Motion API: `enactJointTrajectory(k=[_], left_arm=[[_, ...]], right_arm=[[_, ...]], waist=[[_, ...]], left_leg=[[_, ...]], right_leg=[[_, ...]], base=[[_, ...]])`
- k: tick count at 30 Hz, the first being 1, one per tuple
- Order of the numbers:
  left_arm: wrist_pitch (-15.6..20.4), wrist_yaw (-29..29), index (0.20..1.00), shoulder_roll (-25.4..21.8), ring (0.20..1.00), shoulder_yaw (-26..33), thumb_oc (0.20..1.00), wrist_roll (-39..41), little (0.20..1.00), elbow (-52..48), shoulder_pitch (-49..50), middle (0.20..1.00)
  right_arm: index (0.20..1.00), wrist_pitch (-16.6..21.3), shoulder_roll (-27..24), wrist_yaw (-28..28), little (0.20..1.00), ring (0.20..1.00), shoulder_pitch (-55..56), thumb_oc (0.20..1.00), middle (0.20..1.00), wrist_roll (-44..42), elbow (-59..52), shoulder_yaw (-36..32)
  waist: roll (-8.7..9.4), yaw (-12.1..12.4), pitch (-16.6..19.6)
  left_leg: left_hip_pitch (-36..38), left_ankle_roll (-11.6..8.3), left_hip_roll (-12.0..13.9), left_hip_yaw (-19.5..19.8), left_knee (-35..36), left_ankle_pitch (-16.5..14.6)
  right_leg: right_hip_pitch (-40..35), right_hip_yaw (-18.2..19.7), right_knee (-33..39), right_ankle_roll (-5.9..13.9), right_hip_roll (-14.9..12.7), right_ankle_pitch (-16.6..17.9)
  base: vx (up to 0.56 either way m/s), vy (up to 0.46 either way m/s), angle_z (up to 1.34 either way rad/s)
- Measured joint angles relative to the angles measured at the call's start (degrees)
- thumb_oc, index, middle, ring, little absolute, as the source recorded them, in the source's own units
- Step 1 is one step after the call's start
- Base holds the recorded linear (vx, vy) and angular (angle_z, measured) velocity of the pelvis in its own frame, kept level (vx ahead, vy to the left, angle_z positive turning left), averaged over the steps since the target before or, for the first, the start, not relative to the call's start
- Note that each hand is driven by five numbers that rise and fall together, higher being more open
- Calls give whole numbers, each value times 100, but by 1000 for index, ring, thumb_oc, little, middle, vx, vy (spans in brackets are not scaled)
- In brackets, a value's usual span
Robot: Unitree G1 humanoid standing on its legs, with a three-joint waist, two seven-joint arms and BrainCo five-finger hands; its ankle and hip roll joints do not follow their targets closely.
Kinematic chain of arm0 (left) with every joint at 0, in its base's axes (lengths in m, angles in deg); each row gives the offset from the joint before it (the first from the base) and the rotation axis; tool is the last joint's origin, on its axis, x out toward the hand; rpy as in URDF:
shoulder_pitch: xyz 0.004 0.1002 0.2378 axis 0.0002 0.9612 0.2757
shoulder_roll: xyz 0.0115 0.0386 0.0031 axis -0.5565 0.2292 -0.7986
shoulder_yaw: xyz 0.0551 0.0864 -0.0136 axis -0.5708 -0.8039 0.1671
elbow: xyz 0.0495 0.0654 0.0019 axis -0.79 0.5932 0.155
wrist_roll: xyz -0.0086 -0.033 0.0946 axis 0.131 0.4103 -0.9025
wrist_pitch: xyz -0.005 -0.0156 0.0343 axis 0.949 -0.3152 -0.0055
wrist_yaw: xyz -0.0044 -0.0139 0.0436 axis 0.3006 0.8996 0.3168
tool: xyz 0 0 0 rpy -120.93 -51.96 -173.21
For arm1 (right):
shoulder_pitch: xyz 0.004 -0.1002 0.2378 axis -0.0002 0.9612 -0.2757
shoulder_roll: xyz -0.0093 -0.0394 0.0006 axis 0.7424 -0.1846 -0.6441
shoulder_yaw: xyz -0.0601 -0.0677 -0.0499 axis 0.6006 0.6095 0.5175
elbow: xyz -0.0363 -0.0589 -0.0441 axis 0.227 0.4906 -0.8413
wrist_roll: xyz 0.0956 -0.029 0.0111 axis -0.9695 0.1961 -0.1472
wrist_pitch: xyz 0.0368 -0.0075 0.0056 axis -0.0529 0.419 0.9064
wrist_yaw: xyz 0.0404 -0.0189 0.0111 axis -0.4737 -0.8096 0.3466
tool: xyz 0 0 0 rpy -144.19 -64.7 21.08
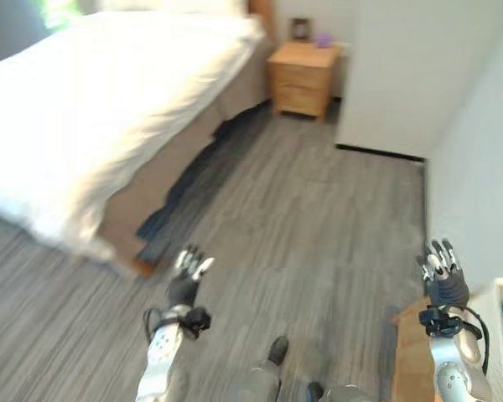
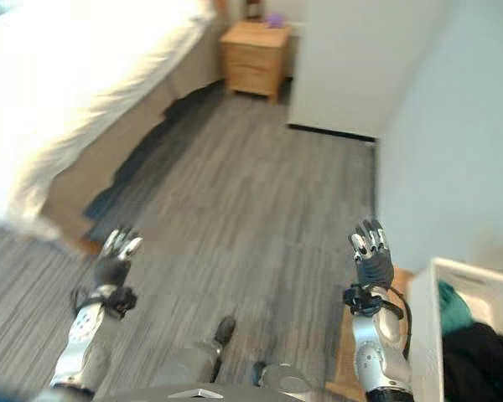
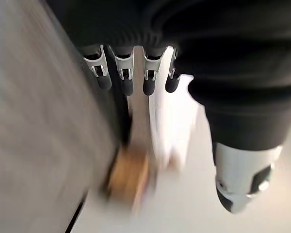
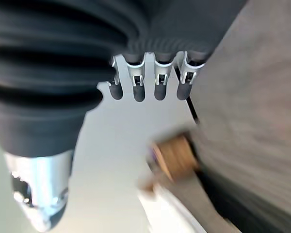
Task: Pick up bed clothes into laundry basket.
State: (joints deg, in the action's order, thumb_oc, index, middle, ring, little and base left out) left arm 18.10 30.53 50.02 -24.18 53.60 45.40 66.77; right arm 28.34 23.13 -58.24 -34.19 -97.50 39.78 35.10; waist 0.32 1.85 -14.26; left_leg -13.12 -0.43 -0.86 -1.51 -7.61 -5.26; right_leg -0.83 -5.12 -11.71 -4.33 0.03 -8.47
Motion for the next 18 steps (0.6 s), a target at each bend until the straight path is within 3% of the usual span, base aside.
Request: enactJointTrajectory(k=[1,3,4,6,7,8,9,10,11,12,13,14,16,18], left_arm=[[0,-9,1000,-38,1000,45,1000,-12,1000,-11,77,1000],[-27,-10,1000,8,1000,-30,1000,-39,1000,-19,167,1000],[-36,-2,1000,38,1000,-56,1000,-39,1000,-40,198,1000],[-59,-14,1000,70,1000,-73,1000,-37,1000,-74,83,1000],[-55,-17,1000,97,1000,-79,1000,-37,1000,-88,-5,1000],[-57,-50,1000,131,1000,-138,1000,-35,1000,-113,-89,1000],[-60,-49,1000,132,1000,-259,1000,-31,1000,-195,-297,1000],[-52,-47,1000,133,1000,-291,1000,-30,1000,-281,-383,1000],[-30,-51,1000,114,1000,-428,1000,-30,1000,-494,-510,1000],[34,-49,1000,78,1000,-387,1000,-30,1000,-657,-441,1000],[68,-54,1000,-46,1000,-332,1000,-34,1000,-687,-435,1000],[38,-54,1000,-244,1000,-254,1000,-72,1000,-648,-416,1000],[-47,-56,1000,-251,1000,-300,1000,-81,1000,-507,-333,1000],[-51,-65,1000,-302,1000,-323,1000,-89,1000,-235,-338,1000]], right_arm=[[1000,-55,149,-9,1000,1000,-128,1000,1000,13,-125,79],[1000,-26,377,-61,1000,1000,-134,1000,1000,-48,-444,-24],[1000,-12,396,-75,1000,1000,-166,1000,1000,-51,-470,40],[1000,14,386,-113,1000,1000,-155,1000,1000,-54,-527,86],[1000,2,387,-113,1000,1000,-140,1000,1000,-56,-509,94],[1000,-24,325,-108,1000,1000,-36,1000,1000,-60,-499,34],[1000,-67,332,-103,1000,1000,65,1000,1000,-66,-506,1],[1000,-96,338,-104,1000,1000,130,1000,1000,-61,-464,-8],[1000,-176,298,-131,1000,1000,237,1000,1000,-53,-445,136],[1000,-224,303,-177,1000,1000,188,1000,1000,-49,-449,267],[1000,-227,393,-207,1000,1000,117,1000,1000,-39,-444,380],[1000,-280,500,-224,1000,1000,26,1000,1000,-28,-440,407],[1000,-341,520,-201,1000,1000,50,1000,1000,-41,-390,399],[1000,-373,563,-222,1000,1000,156,1000,1000,-50,-356,588]], waist=[[165,91,-81],[380,-101,-12],[376,-153,15],[256,-359,53],[142,-309,76],[-51,-429,110],[-207,-493,115],[-230,-457,102],[-218,-472,130],[-237,-442,141],[-156,-342,183],[2,-226,230],[-45,-307,241],[-19,-397,226]], left_leg=[[11,-35,210,-775,-482,-19],[299,-126,567,-1233,-934,-57],[494,-209,939,-1795,-1088,-108],[983,-345,1374,-2186,-1019,-133],[1288,-356,1403,-2140,-682,-8],[1664,-314,1380,-2129,-235,546],[1768,-366,1232,-2158,134,633],[1690,-316,1075,-2195,199,663],[1729,-244,877,-2078,355,674],[1757,-154,800,-2002,479,609],[1718,-81,643,-1987,569,527],[1657,-16,370,-1912,601,455],[1621,62,258,-1740,529,416],[1610,260,156,-1444,449,398]], right_leg=[[-90,-438,90,58,-222,70],[-349,-1248,491,107,-554,225],[-450,-1577,580,113,-559,253],[-517,-2193,667,294,-671,303],[-460,-2314,508,352,-802,304],[-436,-2498,338,403,-917,327],[-452,-2771,27,466,-1164,297],[-455,-2909,-245,482,-1400,306],[-353,-3012,-623,717,-1642,203],[-231,-2928,-704,908,-1662,72],[-27,-2887,-561,991,-1704,168],[167,-2900,-596,978,-1889,400],[167,-2857,-895,1030,-2120,603],[368,-2060,-1430,1226,-2260,596]], base=[[-157,18,177],[-130,63,217],[-126,87,229],[-42,89,186],[-94,139,184],[-89,241,198],[-80,209,201],[-49,268,212],[-13,132,144],[37,329,105],[85,317,54],[56,416,63],[-63,172,64],[-101,30,58]])
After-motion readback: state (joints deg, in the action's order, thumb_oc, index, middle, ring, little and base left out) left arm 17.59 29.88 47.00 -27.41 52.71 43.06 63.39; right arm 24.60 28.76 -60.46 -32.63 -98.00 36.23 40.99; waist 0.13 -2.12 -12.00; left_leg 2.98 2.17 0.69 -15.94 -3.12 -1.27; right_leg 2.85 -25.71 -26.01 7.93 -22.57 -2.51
